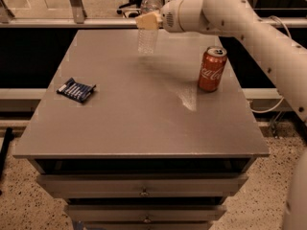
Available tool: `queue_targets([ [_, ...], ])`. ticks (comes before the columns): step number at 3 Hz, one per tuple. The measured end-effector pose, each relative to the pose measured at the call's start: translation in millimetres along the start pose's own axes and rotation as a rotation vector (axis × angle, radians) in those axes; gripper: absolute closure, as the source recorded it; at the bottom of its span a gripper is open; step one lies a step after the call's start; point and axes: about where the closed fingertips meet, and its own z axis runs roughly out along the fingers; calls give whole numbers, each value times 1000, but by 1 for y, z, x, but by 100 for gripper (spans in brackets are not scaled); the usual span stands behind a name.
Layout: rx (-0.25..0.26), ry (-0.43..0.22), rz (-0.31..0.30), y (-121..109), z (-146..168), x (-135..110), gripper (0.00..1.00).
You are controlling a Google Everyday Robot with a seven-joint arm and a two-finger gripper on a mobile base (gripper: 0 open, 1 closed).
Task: Pick water bottle
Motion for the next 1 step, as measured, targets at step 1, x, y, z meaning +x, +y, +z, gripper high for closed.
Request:
queue_targets([
  [1,-32,-59,44,7,-24,-11,100],
])
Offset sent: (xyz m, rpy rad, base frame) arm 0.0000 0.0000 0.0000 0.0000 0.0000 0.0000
